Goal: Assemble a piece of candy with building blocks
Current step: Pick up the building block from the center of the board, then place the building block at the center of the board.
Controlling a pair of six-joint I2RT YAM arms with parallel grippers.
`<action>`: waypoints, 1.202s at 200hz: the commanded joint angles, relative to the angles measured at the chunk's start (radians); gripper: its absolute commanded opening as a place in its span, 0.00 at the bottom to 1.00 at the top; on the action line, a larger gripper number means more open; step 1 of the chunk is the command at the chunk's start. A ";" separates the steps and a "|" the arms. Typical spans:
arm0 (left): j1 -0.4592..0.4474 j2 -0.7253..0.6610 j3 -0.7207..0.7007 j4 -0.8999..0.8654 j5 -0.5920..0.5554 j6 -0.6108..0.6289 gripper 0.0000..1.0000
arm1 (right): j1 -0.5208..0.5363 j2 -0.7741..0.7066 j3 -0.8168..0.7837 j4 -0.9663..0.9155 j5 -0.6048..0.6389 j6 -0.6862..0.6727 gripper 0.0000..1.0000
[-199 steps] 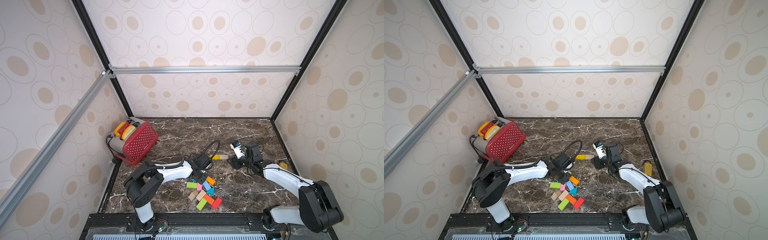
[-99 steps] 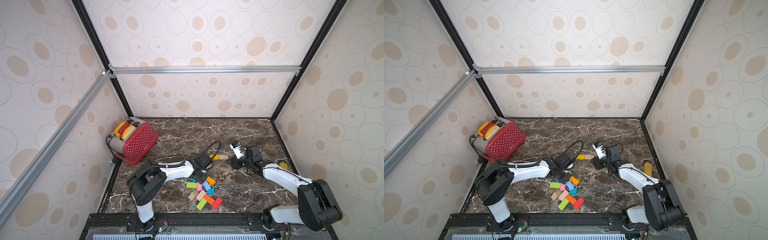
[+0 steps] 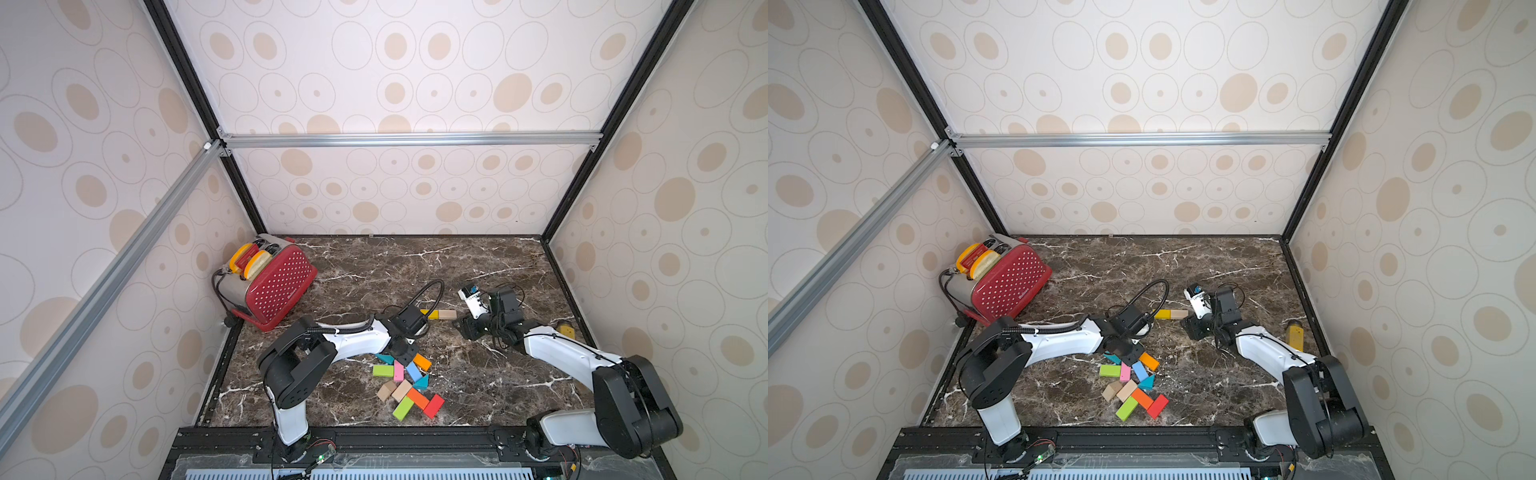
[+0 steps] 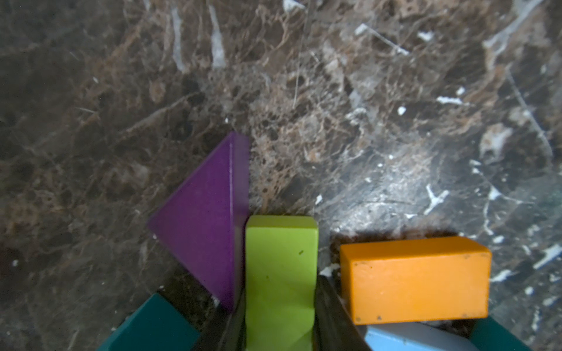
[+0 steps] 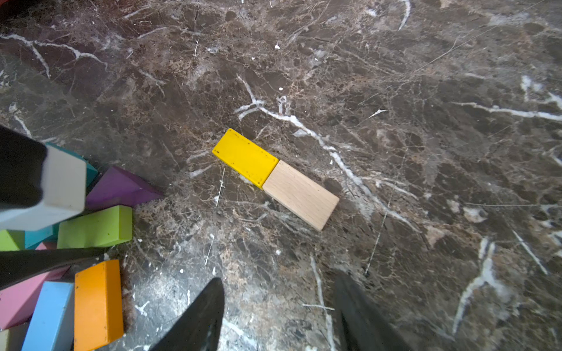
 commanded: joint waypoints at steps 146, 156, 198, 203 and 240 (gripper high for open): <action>-0.001 0.123 0.421 -0.224 0.060 0.555 0.30 | -0.067 -0.133 -0.104 0.091 0.191 0.078 0.63; 0.000 0.143 0.439 -0.223 0.079 0.603 0.30 | -0.083 -0.141 -0.115 0.101 0.196 0.088 0.63; 0.017 0.221 0.497 -0.261 0.115 0.737 0.31 | -0.107 -0.143 -0.137 0.130 0.183 0.106 0.63; 0.022 0.232 0.506 -0.269 0.123 0.749 0.31 | -0.108 -0.143 -0.138 0.134 0.184 0.106 0.63; 0.053 0.310 0.573 -0.281 0.177 0.794 0.31 | -0.113 -0.138 -0.142 0.145 0.180 0.105 0.63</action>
